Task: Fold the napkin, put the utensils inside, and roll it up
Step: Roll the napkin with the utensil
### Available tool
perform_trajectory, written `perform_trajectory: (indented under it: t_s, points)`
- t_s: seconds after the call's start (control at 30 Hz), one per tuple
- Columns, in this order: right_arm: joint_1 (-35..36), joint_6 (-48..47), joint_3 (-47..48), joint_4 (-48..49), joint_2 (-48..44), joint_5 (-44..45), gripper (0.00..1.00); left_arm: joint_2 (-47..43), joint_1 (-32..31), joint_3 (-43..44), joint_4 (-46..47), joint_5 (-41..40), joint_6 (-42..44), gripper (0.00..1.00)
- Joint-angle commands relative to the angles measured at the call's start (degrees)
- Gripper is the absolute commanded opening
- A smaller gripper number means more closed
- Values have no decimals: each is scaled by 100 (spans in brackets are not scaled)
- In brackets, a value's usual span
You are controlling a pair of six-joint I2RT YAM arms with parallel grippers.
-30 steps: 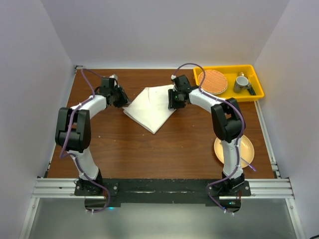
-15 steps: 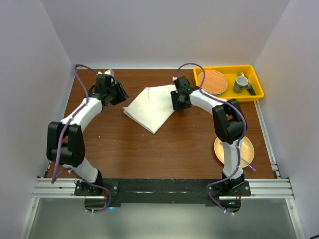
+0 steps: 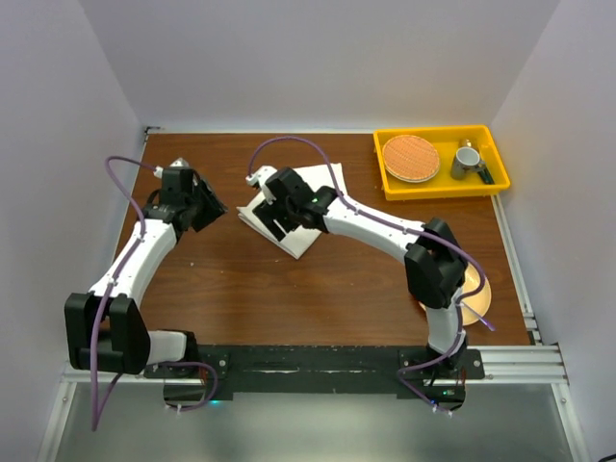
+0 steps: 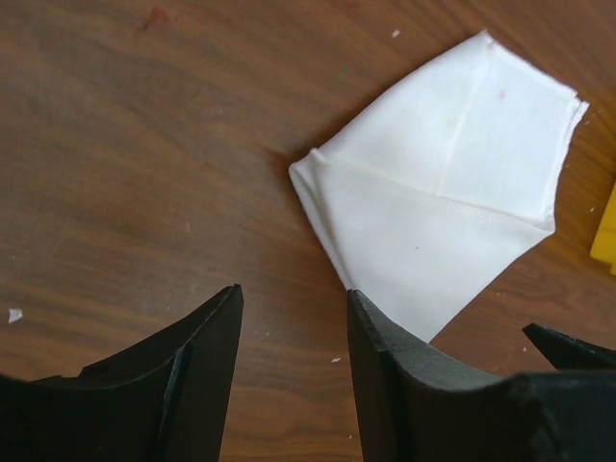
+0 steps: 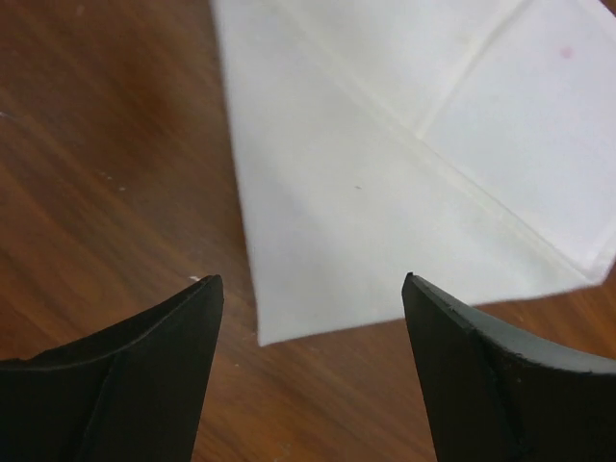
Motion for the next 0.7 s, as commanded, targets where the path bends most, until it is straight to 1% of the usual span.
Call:
perform_trajectory:
  t_s: [0.0, 0.03, 0.07, 0.1, 0.17, 0.23, 0.3, 0.47, 0.67]
  points:
    - [3, -239, 500, -108, 551, -448, 65, -115, 25, -261, -239, 114, -175, 52]
    - [12, -204, 528, -117, 622, -431, 63, -115, 34, -296, -256, 105, -131, 52]
    - [4, -204, 545, -108, 675, -535, 56, -124, 43, -349, -257, 114, -87, 52]
    - [12, -212, 563, -100, 719, -632, 55, -159, 60, -367, -274, 175, -35, 52]
    - [12, -212, 580, -3, 842, -755, 55, -238, 60, -437, -274, 272, -34, 52]
    - [47, -283, 756, -107, 1035, -782, 63, -414, 60, -534, -134, 395, -78, 52]
    - [74, -344, 905, -196, 1167, -756, 67, -502, 60, -604, -72, 456, -69, 52]
    - [91, -379, 976, -240, 1396, -642, 68, -590, 69, -622, -64, 562, -25, 52]
    - [100, -458, 1327, -425, 1642, -703, 68, -599, 60, -692, 25, 720, 19, 52]
